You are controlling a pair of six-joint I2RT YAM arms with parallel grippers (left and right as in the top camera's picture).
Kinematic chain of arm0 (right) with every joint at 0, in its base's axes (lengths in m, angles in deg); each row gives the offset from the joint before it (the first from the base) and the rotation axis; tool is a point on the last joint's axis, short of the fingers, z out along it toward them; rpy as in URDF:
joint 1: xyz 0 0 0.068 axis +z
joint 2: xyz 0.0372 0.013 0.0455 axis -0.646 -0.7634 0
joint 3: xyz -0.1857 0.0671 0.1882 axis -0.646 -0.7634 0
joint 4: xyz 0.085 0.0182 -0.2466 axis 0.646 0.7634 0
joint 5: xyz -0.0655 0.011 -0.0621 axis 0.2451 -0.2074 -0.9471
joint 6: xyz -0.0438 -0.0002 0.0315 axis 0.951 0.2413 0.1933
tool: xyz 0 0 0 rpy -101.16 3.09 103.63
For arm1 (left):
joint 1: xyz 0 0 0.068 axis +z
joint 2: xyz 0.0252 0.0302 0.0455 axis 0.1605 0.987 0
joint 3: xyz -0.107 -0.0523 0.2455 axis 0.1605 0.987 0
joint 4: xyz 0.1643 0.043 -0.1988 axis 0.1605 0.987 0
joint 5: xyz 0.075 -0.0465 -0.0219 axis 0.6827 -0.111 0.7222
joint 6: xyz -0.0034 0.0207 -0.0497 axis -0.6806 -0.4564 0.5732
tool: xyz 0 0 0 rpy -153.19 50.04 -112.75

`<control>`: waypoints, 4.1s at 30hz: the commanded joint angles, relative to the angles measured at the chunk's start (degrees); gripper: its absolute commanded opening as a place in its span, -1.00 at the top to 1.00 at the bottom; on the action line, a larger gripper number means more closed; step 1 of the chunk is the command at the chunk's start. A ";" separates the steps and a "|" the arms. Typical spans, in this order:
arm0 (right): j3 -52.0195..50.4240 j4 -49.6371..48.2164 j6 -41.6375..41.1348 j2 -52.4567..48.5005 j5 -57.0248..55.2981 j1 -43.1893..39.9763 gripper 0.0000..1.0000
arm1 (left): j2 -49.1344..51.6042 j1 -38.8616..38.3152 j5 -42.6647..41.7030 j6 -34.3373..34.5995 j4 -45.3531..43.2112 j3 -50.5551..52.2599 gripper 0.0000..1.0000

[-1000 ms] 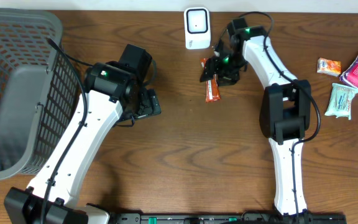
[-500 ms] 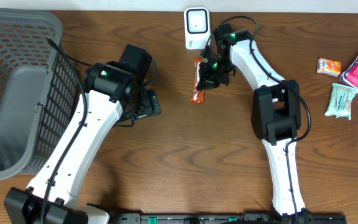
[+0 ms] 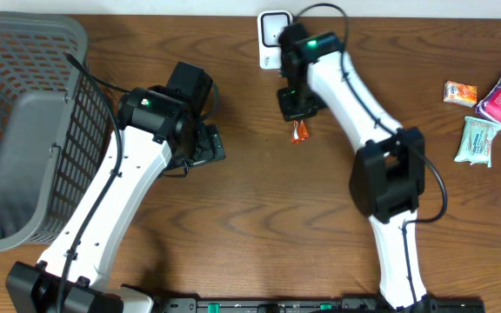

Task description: Scan the item barcode

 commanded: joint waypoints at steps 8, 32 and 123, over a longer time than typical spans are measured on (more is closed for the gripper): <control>-0.15 0.87 -6.56 0.96 -26.51 10.93 0.97 | 0.31 0.04 0.35 -0.96 0.22 0.00 -0.96; -14.19 -6.67 -17.42 -0.37 -36.35 13.18 0.98 | 0.31 0.04 0.35 -0.94 0.22 0.00 -0.96; 6.03 -22.29 -19.96 1.22 12.85 -3.45 0.98 | 0.28 0.04 0.35 -0.94 0.22 0.00 -0.96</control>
